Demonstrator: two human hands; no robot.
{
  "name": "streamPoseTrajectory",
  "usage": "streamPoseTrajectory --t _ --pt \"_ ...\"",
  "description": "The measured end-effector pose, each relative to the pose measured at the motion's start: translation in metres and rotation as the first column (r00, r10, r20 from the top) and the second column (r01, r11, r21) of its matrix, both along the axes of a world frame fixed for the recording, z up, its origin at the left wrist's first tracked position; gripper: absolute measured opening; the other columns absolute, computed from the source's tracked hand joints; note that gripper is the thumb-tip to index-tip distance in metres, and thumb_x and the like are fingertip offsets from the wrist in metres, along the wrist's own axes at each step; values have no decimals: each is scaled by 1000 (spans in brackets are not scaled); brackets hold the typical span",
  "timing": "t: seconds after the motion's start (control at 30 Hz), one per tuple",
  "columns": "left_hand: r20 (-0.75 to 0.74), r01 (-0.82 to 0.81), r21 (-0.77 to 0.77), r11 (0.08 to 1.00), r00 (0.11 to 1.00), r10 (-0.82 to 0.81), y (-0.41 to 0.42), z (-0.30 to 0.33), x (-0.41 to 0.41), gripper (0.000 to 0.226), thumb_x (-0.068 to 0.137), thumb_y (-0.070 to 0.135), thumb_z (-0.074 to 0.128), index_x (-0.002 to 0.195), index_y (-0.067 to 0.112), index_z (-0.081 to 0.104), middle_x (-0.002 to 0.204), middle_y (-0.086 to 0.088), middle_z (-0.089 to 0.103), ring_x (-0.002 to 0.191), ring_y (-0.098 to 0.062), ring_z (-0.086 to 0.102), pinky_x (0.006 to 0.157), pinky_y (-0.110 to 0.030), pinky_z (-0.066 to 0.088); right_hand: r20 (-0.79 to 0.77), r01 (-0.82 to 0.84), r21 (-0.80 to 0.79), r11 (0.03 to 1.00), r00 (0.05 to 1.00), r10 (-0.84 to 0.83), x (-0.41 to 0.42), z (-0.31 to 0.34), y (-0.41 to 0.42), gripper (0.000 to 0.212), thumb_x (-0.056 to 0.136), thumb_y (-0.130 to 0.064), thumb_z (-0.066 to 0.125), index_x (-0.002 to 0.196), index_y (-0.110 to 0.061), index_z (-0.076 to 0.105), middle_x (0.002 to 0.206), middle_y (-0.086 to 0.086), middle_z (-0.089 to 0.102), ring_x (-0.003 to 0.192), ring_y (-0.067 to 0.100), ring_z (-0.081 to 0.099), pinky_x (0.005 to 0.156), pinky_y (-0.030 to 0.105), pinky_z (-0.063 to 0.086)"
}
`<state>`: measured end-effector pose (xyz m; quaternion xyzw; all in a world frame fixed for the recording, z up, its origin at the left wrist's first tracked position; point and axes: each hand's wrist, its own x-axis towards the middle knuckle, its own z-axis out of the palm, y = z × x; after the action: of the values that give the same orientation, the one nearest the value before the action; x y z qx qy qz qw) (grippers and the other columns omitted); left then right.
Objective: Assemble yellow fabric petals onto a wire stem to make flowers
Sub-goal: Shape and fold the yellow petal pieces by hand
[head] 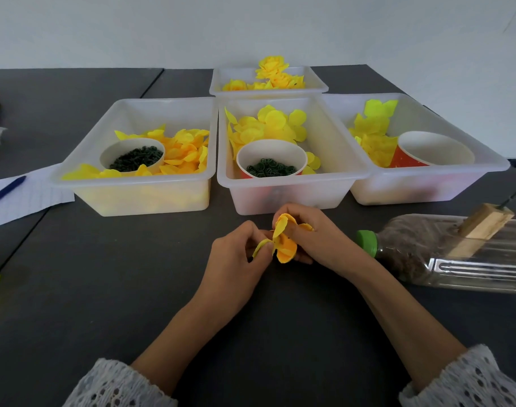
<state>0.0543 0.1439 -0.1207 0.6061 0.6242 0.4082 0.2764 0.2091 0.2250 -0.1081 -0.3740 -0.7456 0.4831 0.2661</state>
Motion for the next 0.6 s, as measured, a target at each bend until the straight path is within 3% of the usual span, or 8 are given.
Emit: streamPoseTrajectory --t 0.37,0.5,0.6 --pt "18 34 -20 999 999 -34 1 -3 -1 13 92 27 62 80 29 57 92 7 70 90 -11 66 77 -39 57 81 37 19 999 996 -39 -3 -5 2 22 100 -19 44 83 -23 59 56 -2 60 38 8 50 35 20 37" --pt "4 0 36 999 1000 0 3 -2 3 17 89 24 65 78 32 56 79 14 66 74 1 61 62 -12 48 124 146 179 973 978 -169 -12 -12 0 27 98 -14 45 79 -31 54 66 -6 59 49 0 56 43 12 41" --pt "-35 -12 49 999 999 13 3 0 8 16 87 25 66 82 33 53 76 14 62 77 5 60 67 -6 46 139 161 265 951 969 -203 -16 -15 -3 24 98 -17 45 81 -32 53 75 -7 59 67 -6 57 50 9 44"
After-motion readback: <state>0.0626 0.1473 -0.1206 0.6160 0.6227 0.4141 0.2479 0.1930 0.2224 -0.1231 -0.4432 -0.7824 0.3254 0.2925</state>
